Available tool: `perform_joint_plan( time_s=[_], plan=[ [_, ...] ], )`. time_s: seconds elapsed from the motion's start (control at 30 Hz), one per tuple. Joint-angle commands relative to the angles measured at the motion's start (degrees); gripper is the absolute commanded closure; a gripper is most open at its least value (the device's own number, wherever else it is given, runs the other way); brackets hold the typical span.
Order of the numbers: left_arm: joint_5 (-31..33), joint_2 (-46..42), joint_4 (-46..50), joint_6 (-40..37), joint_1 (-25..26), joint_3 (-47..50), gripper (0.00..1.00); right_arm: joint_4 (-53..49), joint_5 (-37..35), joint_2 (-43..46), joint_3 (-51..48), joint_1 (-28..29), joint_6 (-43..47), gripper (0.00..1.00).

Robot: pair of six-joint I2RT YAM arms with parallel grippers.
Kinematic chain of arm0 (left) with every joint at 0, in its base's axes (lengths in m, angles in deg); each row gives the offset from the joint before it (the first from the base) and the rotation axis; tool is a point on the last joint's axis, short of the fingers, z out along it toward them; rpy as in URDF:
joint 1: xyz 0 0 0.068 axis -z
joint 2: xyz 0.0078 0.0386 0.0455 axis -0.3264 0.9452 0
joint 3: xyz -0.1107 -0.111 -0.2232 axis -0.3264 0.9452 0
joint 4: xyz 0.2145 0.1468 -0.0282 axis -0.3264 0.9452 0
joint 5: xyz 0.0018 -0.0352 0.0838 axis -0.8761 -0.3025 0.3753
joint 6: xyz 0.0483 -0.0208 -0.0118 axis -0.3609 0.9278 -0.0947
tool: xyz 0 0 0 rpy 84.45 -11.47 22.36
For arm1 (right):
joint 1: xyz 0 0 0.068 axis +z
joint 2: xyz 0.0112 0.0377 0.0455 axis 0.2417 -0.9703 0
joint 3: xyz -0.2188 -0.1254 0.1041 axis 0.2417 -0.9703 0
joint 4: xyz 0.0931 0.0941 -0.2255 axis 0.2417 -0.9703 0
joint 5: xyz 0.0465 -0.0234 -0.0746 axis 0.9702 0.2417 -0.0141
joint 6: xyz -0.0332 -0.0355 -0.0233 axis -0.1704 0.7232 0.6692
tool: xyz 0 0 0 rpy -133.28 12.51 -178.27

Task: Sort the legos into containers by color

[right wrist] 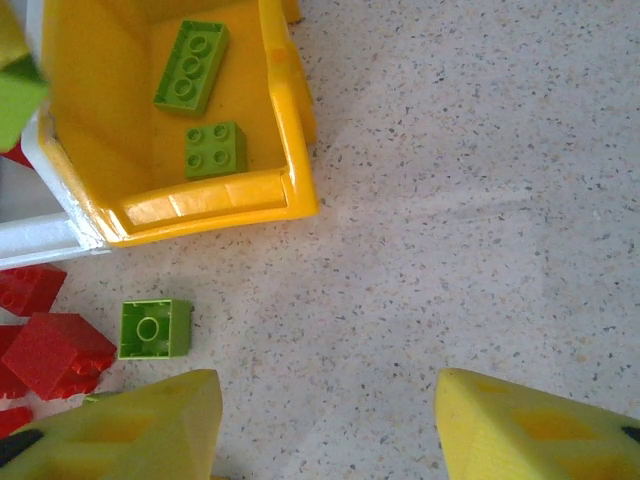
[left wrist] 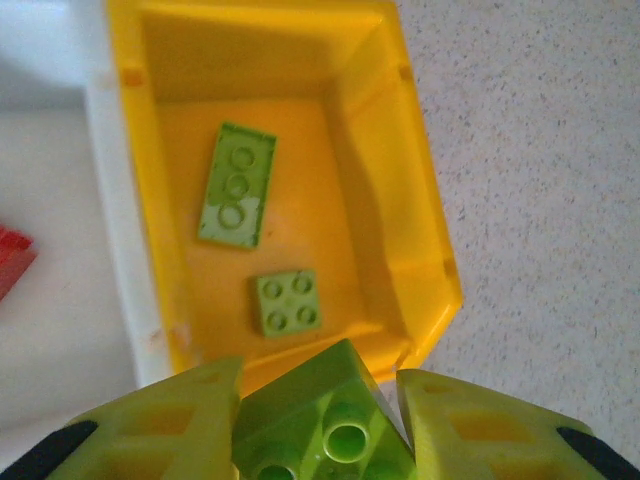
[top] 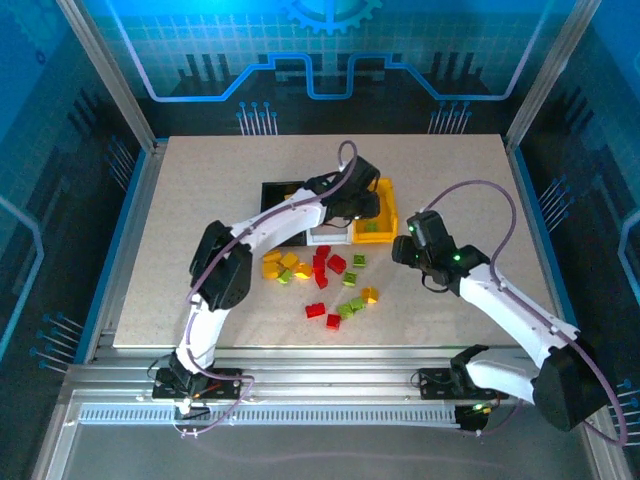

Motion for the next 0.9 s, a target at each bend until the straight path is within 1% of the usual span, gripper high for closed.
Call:
perform_joint_plan(
  time_s=[0.0, 0.07, 0.13, 0.27, 0.33, 0.4, 0.5, 0.63, 0.7, 0.77, 0.87],
  plan=[
    [-0.4, 4.3, 3.3, -1.8, 0.0, -6.9, 0.60, -1.5, 0.7, 1.3, -1.1, -0.8, -1.1, 0.40],
    [-0.9, 6.5, 3.4, -1.6, -0.2, -9.3, 0.49, -1.7, 0.8, 1.5, -1.2, -0.9, -1.1, 0.40],
    [-1.7, 7.9, 3.3, -1.0, -0.5, -11.3, 0.35, -1.5, 1.2, 1.6, -1.4, -0.9, -1.1, 0.39],
    [-2.7, 6.8, 2.1, 0.3, -0.9, -12.2, 0.21, -1.2, 1.8, 1.5, -1.9, -0.9, -1.2, 0.37],
    [-3.0, 4.7, 1.2, 0.6, -1.0, -11.2, 0.14, -0.1, 3.1, 1.6, -2.4, -0.9, -1.1, 0.36],
    [-3.1, 1.5, -0.2, 0.6, -1.1, -8.6, 0.09, 0.9, 5.2, 1.6, -3.0, -0.9, -0.7, 0.36],
    [-3.8, -5.8, -4.6, 1.0, -1.1, -1.1, 0.01, 1.1, 8.1, 0.7, -3.2, -0.1, 0.4, 0.33],
    [-5.8, -17.7, -12.1, 2.7, -1.1, 14.4, 0.01, 1.6, 10.2, -1.6, -4.0, 2.5, 1.3, 0.31],
    [-6.6, -23.1, -15.1, 3.7, -1.0, 22.1, 0.01, 3.5, 10.7, -3.2, -4.4, 4.3, 1.7, 0.31],
    [-6.8, -28.8, -17.6, 4.9, -0.8, 29.9, 0.01, 5.4, 10.5, -5.7, -3.9, 6.3, 1.1, 0.30],
    [-6.2, -37.0, -19.9, 6.3, -0.5, 41.2, 0.01, 7.2, 7.1, -10.2, -1.5, 9.3, -1.5, 0.30]
  ],
)
